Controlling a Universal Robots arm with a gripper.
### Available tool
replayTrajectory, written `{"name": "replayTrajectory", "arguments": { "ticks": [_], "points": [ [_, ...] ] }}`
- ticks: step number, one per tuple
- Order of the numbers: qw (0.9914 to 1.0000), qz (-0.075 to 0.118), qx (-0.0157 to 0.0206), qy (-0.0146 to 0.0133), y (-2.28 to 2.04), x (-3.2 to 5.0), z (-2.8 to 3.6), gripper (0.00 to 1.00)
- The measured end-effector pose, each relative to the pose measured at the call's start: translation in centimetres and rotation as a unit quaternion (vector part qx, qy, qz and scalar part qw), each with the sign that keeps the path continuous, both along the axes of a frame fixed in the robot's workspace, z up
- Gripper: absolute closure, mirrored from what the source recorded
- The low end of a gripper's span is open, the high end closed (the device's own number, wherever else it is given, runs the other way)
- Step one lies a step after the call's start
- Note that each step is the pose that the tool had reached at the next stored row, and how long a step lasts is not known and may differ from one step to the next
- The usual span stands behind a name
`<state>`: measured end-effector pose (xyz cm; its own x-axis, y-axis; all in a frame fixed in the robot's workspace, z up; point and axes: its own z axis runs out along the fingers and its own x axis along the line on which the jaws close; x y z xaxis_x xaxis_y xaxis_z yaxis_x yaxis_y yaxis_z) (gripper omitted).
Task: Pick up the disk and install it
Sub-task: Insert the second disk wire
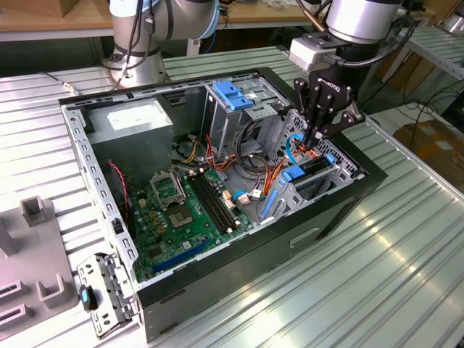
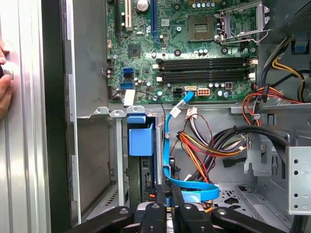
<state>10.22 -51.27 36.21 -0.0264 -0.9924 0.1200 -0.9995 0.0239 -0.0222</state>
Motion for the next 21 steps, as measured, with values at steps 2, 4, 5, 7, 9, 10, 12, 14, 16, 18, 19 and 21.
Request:
{"name": "replayTrajectory", "arguments": {
  "ticks": [2, 4, 5, 7, 9, 10, 12, 14, 16, 18, 19, 21],
  "points": [
    [1.0, 0.0, 0.001, 0.0, -0.16, 0.0, -0.02, 0.84],
    [0.99997, 0.0, 0.008, -0.0002, -0.59, -0.12, -0.04, 0.84],
    [0.99996, 0.001, 0.0086, -0.0003, -0.67, -0.19, -0.05, 0.84],
    [0.99996, 0.001, 0.0086, -0.0004, -0.82, -0.31, -0.05, 0.84],
    [0.99994, 0.001, 0.0109, -0.0009, -1.25, -0.44, -0.09, 0.84],
    [0.99991, 0.001, 0.0131, -0.0012, -1.52, -0.45, -0.11, 0.84],
    [0.99982, 0.002, 0.0186, -0.0015, -2.08, -0.49, -0.17, 0.84],
    [0.99965, 0.002, 0.0263, -0.0017, -2.57, -0.51, -0.22, 0.84],
    [0.9993, 0.002, 0.0374, -0.0024, -3.03, -0.53, -0.25, 0.84],
    [0.99895, 0.002, 0.0456, -0.0036, -3.49, -0.57, -0.32, 0.84],
    [0.99884, 0.003, 0.0479, -0.0045, -3.75, -0.64, -0.4, 0.84],
    [0.99874, 0.003, 0.0498, -0.0062, -3.95, -0.79, -0.48, 0.84]
  ]
}}
